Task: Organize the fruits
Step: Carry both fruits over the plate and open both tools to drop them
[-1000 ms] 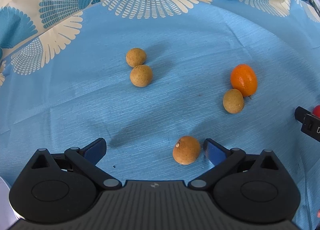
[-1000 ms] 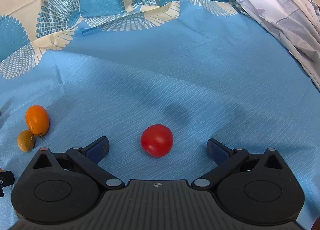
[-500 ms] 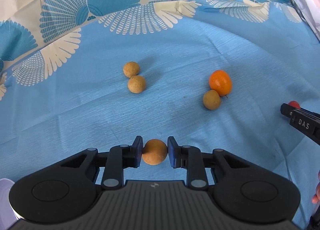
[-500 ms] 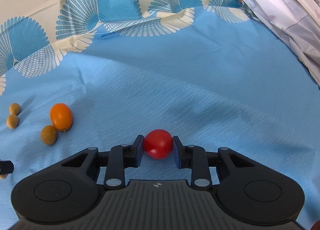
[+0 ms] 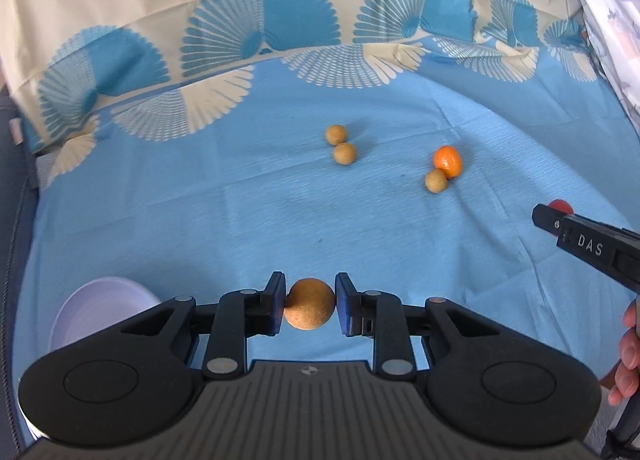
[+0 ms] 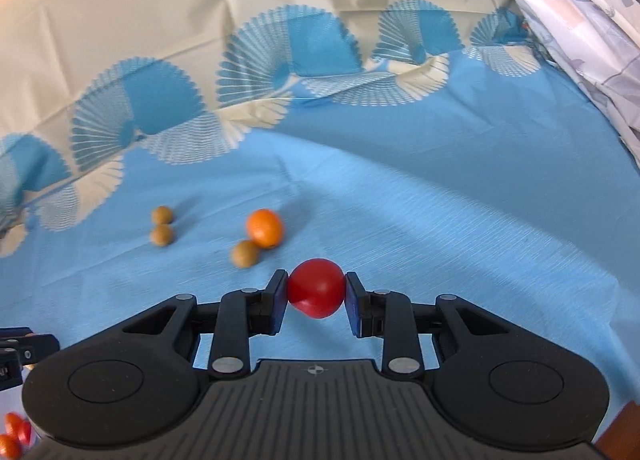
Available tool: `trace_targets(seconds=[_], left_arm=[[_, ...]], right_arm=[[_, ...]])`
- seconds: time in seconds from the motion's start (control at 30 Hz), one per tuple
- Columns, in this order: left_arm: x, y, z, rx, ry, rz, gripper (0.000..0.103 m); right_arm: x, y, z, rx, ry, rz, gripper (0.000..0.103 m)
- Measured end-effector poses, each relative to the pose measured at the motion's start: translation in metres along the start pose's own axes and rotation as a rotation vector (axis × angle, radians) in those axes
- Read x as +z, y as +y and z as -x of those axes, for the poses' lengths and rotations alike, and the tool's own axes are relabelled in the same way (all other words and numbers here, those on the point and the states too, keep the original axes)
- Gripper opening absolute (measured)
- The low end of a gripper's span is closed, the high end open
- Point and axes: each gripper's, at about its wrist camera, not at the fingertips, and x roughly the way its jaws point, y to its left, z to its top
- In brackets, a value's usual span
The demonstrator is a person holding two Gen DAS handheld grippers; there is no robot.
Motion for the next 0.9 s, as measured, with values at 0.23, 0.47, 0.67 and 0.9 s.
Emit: trace_targets(seconds=[0.23, 0.47, 0.67, 0.9], left_arm=[[-0.046, 0.045, 0.066, 0.046, -0.015, 0.052, 0.029], [-0.1, 0.092, 0.127, 0.069, -0.047, 0.129, 0.029], [-0.152, 0.129, 0.178, 0.091, -0.085, 0.204, 0.029], [-0.21, 0.168, 0.215, 0.129, -0.099, 0.308, 0.029]], right_arm=[[-0.033, 0.04, 0.067, 0.115, 0.039, 0.026, 0.032], [-0.067, 0.085, 0.137, 0.21, 0.026, 0.127, 0.032], [-0.098, 0.116, 0.197, 0.297, -0.003, 0.213, 0.032], [-0.137, 0.158, 0.243, 0.383, 0.023, 0.347, 0.032]])
